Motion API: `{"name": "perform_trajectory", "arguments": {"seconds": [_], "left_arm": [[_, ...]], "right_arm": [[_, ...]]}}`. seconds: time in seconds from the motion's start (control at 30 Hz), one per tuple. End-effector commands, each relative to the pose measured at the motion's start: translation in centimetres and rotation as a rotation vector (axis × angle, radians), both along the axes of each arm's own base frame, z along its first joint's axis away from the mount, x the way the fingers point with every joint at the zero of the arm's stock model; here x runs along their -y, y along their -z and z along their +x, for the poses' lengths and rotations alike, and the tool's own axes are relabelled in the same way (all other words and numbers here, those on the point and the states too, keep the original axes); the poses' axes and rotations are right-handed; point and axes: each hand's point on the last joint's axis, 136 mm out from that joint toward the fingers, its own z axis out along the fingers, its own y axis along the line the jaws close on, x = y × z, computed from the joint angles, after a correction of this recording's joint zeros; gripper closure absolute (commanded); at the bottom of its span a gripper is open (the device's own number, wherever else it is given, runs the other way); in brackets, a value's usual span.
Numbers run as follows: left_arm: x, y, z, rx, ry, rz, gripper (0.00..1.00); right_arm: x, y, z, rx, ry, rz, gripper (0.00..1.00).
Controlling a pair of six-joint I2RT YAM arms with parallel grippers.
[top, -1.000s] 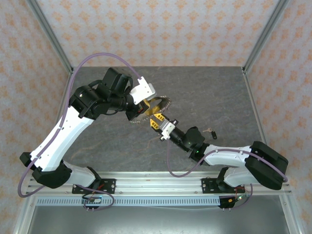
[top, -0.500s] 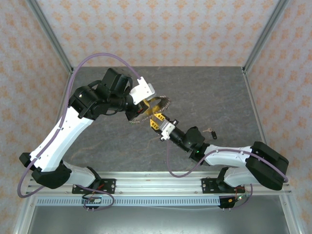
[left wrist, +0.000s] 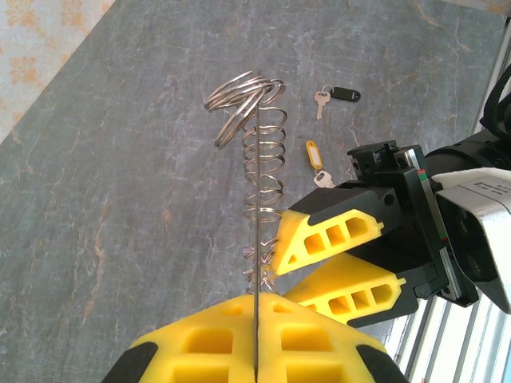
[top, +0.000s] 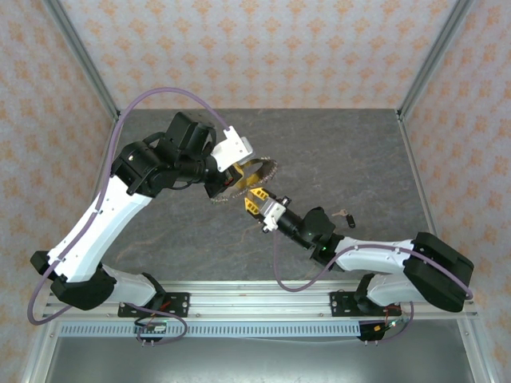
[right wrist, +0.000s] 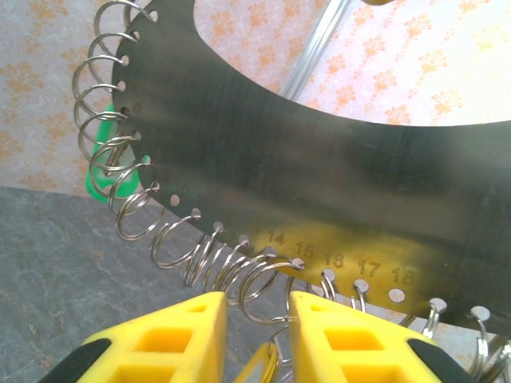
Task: Put the keys on the keyring
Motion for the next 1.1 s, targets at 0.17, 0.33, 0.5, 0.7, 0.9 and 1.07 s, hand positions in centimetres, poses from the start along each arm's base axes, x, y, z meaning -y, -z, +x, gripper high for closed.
{"name": "perform_trajectory", "arguments": {"seconds": [0.17,0.33,0.5,0.7,0.9,1.07], "left_arm": [[0.3,-1.3,0.1,0.033,-0.009,-0.045,1.0],[0.4,-1.1,0.1,0.028,-0.006,-0.047,1.0],[0.5,-1.0,0.2,0.023,-0.006,-0.044,1.0],[0.5,-1.0,0.2,0.024,-0.005,-0.046,1.0],[0.4,-1.1,0.0,0.024,-0.006,-0.048,1.0],[0.3,-1.1,0.0,0.025,-0.011,-0.048,1.0]], "right_arm": [[0.1,-1.6,0.5,0.021,0.03,0.065,0.8],[0.0,-1.9,0.5,0.028,0.03,0.08,0.8],[0.0,-1.8,0.6,0.032,0.037,0.079,0.79],[-0.6,-1.8,0.0,0.036,-0.013,0.068,0.76],[-0.6,-1.8,0.1,0.037,-0.001,0.067,0.74],[-1.0,-1.7,0.1,0.044,0.002,0.056,0.72]]}}
